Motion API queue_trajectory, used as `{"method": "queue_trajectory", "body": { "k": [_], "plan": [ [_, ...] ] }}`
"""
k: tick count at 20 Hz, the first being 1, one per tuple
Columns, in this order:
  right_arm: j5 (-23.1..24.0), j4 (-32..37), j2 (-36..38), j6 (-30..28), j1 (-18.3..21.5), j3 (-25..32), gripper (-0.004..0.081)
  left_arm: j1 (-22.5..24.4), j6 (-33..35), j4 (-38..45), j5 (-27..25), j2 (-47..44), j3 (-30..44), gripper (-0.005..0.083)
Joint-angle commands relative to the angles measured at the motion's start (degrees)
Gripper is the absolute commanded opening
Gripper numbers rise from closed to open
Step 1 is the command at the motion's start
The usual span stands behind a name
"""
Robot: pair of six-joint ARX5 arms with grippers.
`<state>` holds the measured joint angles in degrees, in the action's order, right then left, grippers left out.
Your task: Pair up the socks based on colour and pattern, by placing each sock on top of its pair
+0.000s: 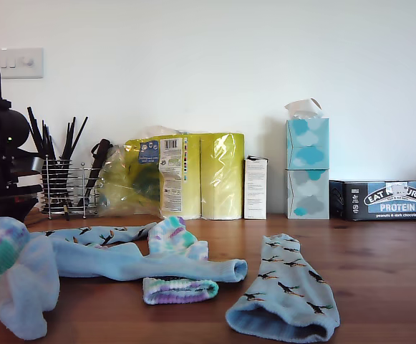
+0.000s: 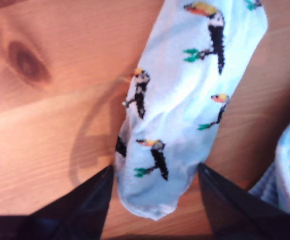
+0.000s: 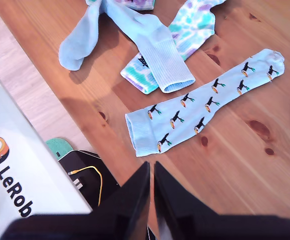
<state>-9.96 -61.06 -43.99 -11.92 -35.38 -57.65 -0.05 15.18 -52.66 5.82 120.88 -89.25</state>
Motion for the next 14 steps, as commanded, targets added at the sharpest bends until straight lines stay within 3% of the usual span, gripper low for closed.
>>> {"method": "queue_trajectory", "body": {
  "k": [1,2,7,11,14],
  "plan": [
    [-0.26,0.52,0.28,-0.13,-0.24,0.52,-0.0013,-0.39,-0.24,-0.24,0.11,2.16,1.4,0.0145],
    [-0.24,0.72,0.28,-0.13,-0.24,0.52,-0.0013,-0.52,-0.24,-0.24,0.2,2.12,1.4,-0.0027],
    [-0.42,1.25,0.28,-0.13,-0.24,0.52,-0.0013,-2.4,-3.72,-1.38,4.33,-1.01,0.11,-0.0024],
    [-0.42,1.42,0.28,-0.13,-0.24,0.52,-0.0013,-5.29,-14.25,2.86,22.45,-5.44,-4.0,-0.0024],
    [-0.48,1.62,0.28,-0.11,-0.26,0.52,-0.0013,-10.1,-22.01,11.76,31.3,-6.8,-6.99,-0.0024]
  ]
}}
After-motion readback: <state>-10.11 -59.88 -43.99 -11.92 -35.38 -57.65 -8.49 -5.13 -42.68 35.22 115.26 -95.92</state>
